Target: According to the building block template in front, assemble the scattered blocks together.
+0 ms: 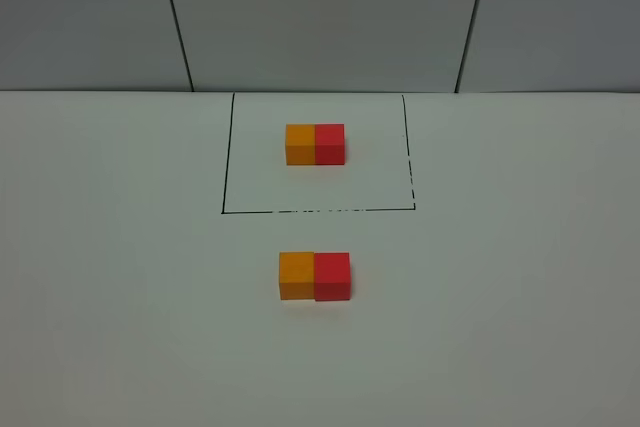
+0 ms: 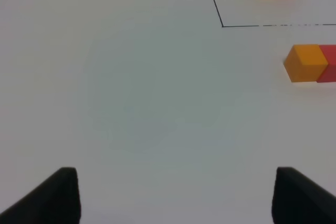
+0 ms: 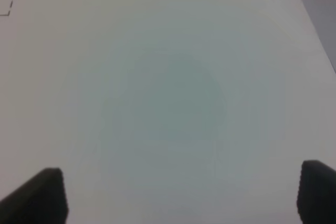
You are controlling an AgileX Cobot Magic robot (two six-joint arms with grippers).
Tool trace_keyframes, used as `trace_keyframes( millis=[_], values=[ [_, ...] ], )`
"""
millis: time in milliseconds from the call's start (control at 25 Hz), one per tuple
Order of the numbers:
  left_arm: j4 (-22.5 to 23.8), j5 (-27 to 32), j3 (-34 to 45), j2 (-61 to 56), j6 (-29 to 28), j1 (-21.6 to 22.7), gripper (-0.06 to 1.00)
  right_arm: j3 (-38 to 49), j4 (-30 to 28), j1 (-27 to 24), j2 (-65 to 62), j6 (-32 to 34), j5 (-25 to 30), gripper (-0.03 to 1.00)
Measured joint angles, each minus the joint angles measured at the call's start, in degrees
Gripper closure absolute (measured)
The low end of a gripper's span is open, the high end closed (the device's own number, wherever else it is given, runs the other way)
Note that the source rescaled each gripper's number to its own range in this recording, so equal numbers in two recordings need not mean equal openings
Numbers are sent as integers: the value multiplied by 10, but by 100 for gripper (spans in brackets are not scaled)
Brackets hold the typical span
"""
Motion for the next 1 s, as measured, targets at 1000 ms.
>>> trace_keyframes(
  millis=[1000],
  values=[
    [0, 0, 0, 0, 0, 0, 11, 0, 1, 0, 0, 0, -1, 21]
  ],
)
